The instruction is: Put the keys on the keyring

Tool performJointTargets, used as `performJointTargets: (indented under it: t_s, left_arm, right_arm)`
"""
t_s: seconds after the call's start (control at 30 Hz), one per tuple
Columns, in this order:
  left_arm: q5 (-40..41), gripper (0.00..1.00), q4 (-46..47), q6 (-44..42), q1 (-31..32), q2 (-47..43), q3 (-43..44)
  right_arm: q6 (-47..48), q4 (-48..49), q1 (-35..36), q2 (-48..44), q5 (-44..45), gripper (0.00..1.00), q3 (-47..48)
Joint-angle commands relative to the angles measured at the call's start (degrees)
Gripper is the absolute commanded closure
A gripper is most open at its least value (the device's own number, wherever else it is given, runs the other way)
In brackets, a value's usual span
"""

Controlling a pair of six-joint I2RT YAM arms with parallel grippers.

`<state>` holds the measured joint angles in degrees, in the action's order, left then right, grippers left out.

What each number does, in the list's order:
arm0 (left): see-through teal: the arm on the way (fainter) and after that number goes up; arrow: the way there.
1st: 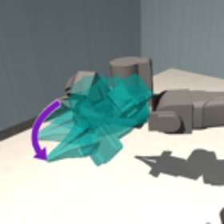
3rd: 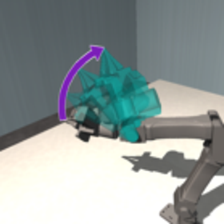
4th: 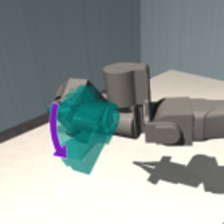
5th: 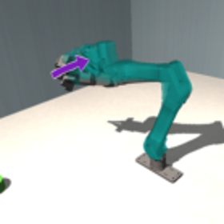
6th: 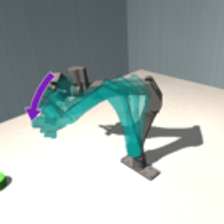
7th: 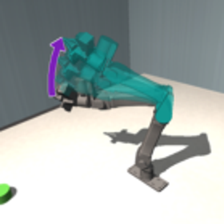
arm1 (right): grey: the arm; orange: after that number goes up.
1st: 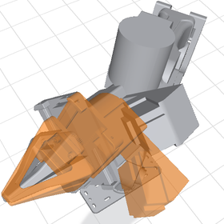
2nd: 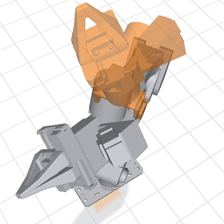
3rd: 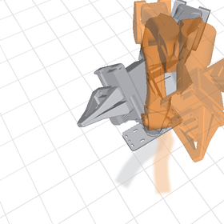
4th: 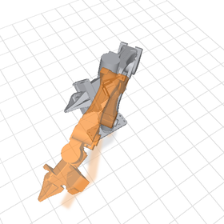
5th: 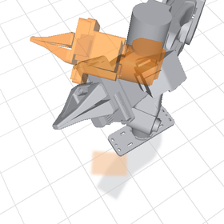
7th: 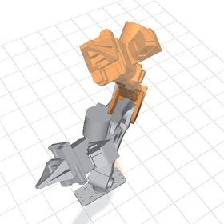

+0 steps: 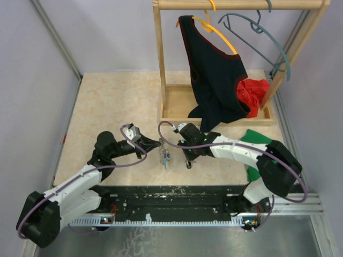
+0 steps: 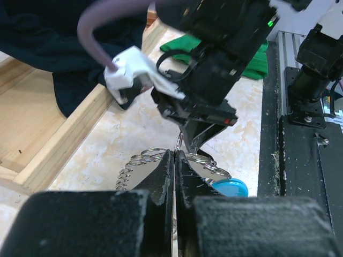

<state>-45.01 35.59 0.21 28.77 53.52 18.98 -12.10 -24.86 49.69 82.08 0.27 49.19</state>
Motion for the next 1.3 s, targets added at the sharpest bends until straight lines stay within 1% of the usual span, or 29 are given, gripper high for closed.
performJointTargets:
  t_s: [0.0,0.2,0.27,0.37,0.47,0.53,0.6,0.63,0.73,0.87,1.1,1.27]
  left_arm:
    - [0.35,0.99,2.14,0.24,0.05,-1.59,-0.35]
    - [0.66,0.99,1.59,-0.02,0.05,-1.97,-0.35]
    - [0.56,0.99,1.58,0.01,0.05,-1.83,-0.28]
    - [0.53,0.99,1.58,-0.1,0.05,-1.65,-0.31]
    - [0.61,0.99,1.58,-0.02,0.05,-1.57,-0.18]
    - [1.05,0.99,1.58,0.05,0.05,-1.57,-0.24]
    - [1.36,1.0,1.71,0.33,0.1,-1.59,-0.26]
    - [1.4,0.99,1.75,0.48,0.06,-1.52,-0.33]
    - [1.26,0.99,2.02,0.73,0.05,-1.21,-0.35]
    - [1.66,0.99,2.28,1.23,0.05,-0.87,-0.35]
    - [2.64,0.99,2.29,1.88,0.05,-0.82,-0.44]
    - [2.83,0.99,2.37,2.16,0.05,-0.77,-0.53]
  right_arm:
    - [-0.54,2.35,-1.75,5.06,4.03,1.0,2.69]
    - [1.01,5.34,-3.07,10.58,5.74,1.0,5.28]
    - [1.19,5.98,-3.32,11.48,6.03,0.97,5.68]
    - [1.91,6.98,-3.36,11.11,5.7,0.89,5.32]
    - [3.84,9.71,-3.37,6.71,3.84,0.79,3.42]
    - [5.74,12.43,-3.37,1.68,2.75,0.74,1.27]
    - [8.72,16.33,-3.37,-3.87,1.05,0.65,-1.05]
    - [9.97,18.56,-3.37,-6.37,0.1,0.62,-2.25]
    - [13.31,24.45,-3.3,-13.03,-3.32,0.62,-5.47]
    - [17.03,32.14,-2.96,-17.55,-8.79,0.61,-8.51]
    - [21.85,43.83,0.71,-20.44,-11.51,0.63,-12.79]
    - [23.42,49.7,2.63,-20.5,-12.63,0.65,-14.97]
